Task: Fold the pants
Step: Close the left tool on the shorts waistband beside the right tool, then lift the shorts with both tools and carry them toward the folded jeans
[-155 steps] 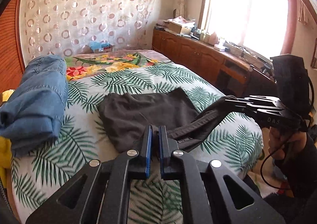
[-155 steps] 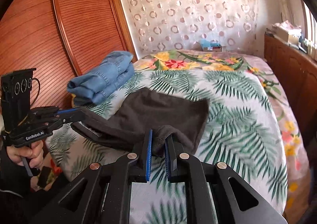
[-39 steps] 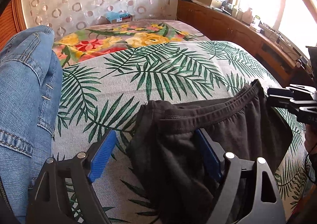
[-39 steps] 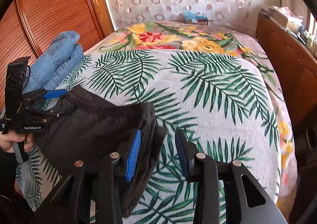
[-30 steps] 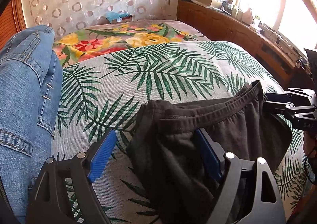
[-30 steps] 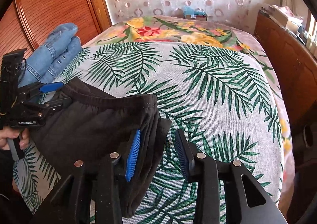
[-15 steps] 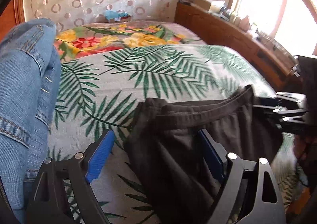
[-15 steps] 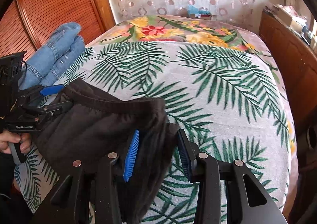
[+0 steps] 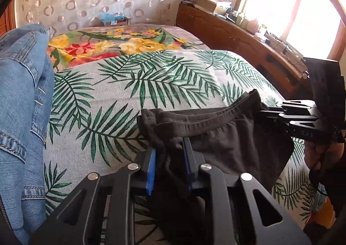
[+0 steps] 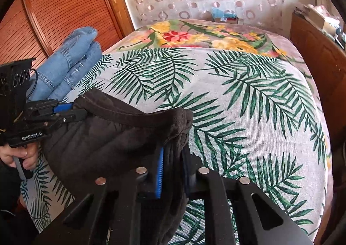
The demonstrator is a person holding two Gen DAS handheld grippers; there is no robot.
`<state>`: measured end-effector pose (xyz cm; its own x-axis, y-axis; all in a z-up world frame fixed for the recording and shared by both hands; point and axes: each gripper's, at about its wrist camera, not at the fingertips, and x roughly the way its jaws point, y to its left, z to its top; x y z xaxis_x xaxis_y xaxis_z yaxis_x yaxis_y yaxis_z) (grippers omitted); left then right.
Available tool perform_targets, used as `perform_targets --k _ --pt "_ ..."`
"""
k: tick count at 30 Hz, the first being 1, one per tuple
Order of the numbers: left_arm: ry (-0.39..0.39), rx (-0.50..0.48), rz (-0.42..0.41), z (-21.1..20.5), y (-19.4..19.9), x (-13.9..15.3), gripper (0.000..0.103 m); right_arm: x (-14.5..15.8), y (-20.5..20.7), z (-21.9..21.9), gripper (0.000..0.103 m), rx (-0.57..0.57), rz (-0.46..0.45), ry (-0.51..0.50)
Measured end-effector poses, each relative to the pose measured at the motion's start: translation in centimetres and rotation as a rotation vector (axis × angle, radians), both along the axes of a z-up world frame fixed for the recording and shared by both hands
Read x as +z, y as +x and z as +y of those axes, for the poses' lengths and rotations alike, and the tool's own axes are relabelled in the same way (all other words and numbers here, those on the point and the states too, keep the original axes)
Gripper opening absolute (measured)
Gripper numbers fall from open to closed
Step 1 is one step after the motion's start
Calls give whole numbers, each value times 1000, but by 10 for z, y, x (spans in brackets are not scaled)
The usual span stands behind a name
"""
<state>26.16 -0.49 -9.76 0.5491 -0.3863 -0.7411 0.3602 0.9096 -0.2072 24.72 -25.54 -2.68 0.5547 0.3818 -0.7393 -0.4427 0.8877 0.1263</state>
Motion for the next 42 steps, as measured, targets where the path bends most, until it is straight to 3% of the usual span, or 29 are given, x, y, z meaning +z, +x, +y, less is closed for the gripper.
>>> perform_targets --k 11,17,25,31,42 --pt "-22 -16 -111 0 -20 43 15 27 -16 3 11 15 -102 21" --pt "-35 12 -181 13 -26 74 15 58 -21 13 11 41 -176 28" --pt "-17 124 -277 54 -29 115 15 106 -9 53 11 143 -308 42" --pt "8 228 -338 99 -36 133 15 127 4 101 11 244 -384 50" --pt "26 395 -357 157 -28 127 15 119 82 174 11 356 -404 22"
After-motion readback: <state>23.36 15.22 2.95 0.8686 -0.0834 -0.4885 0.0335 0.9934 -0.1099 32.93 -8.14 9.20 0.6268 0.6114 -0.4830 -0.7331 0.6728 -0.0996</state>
